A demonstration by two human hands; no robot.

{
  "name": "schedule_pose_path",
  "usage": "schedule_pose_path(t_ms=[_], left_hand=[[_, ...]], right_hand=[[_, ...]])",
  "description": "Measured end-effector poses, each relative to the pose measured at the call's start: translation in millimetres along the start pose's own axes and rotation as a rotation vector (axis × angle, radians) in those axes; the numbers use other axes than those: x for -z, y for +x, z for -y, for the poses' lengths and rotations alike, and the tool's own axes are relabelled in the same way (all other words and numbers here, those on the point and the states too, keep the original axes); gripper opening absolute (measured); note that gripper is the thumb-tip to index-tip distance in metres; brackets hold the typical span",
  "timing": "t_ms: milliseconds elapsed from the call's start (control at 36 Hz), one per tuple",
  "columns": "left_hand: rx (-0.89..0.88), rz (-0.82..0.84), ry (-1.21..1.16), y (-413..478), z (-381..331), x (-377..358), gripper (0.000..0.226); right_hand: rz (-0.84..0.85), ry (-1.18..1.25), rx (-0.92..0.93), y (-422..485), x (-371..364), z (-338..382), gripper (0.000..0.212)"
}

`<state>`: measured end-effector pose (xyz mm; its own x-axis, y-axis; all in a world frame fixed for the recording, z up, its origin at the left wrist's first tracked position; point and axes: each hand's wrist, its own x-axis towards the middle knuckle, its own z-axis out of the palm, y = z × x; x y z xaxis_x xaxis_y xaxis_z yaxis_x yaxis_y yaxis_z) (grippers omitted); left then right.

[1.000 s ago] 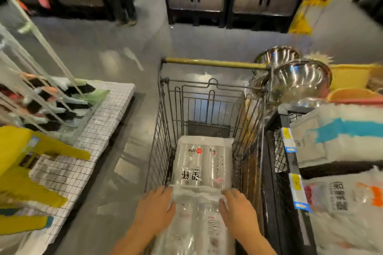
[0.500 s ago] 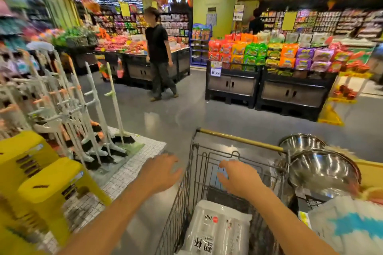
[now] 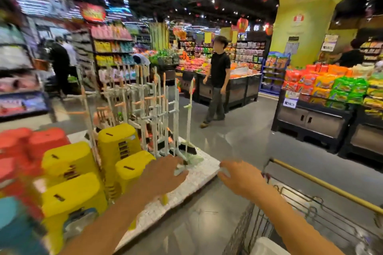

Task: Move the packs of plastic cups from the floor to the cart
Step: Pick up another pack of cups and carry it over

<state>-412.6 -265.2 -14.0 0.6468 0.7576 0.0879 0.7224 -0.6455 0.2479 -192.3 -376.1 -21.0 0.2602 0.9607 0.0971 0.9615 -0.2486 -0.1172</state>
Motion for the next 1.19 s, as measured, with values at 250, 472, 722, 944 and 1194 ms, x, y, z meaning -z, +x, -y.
schedule_pose_path(t_ms=[250, 472, 722, 944, 1194], left_hand=[[0.202, -0.06, 0.04, -93.6, 140.0, 52.6, 0.048], [0.403, -0.116, 0.061, -202.9, 244.4, 84.5, 0.05], [0.793, -0.166, 0.061, -323.8, 331.7, 101.2, 0.052], [1.192, -0.25, 0.11, -439.9, 354.4, 117.9, 0.043], [1.685, -0.474, 0.075, -558.0, 307.6, 111.5, 0.043]], right_hand=[[-0.01, 0.043, 0.218, 27.1, 0.5, 166.4, 0.039], [-0.046, 0.062, 0.454, 48.2, -34.4, 307.9, 0.042], [0.046, 0.09, 0.816, 58.4, -66.9, 476.0, 0.041], [0.152, 0.142, 1.206, 44.8, -96.9, 629.7, 0.041], [0.261, 0.135, 1.642, -38.1, -113.8, 750.1, 0.035]])
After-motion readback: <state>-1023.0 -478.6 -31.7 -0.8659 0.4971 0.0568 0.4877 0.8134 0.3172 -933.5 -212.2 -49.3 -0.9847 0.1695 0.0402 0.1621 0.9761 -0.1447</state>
